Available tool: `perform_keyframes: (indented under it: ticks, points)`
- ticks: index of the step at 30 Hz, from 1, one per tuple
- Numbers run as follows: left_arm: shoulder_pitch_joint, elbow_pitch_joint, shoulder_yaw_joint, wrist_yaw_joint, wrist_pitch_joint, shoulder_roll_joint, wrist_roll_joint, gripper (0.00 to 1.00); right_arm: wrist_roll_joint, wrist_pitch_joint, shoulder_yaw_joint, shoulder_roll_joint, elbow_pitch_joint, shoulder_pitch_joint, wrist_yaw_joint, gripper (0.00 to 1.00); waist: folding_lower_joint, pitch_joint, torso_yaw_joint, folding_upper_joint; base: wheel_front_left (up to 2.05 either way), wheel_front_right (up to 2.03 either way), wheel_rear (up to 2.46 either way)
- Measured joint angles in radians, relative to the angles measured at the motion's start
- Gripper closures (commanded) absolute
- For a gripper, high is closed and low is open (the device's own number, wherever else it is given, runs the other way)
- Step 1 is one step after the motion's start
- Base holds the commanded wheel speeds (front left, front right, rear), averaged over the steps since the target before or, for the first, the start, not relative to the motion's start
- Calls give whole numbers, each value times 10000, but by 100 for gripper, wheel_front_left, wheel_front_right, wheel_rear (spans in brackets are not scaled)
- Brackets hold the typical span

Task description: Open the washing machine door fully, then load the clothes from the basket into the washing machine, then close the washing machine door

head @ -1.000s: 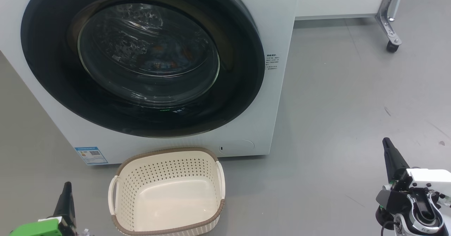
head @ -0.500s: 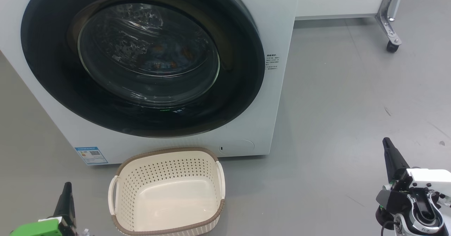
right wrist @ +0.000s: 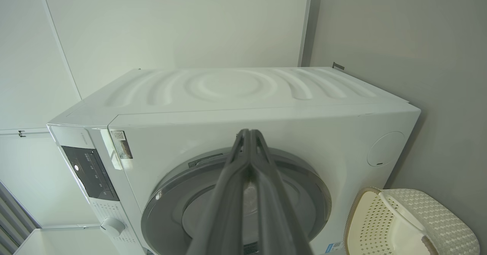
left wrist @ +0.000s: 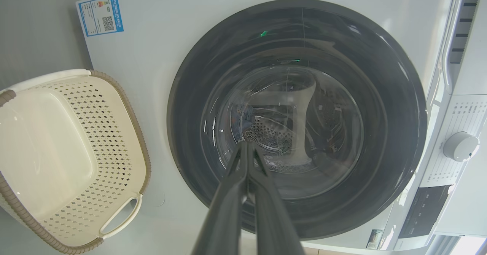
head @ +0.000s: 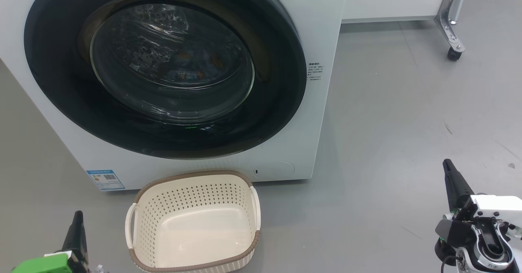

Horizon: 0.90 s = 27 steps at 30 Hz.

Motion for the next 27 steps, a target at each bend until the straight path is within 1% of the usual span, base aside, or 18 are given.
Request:
perform_keyframes:
  ticks: [27]
  points:
    - [-1,25,4,0,0,-4,0,100,0,0,0,0,0,0,-2,100,0,0,0,0,0,0,0]
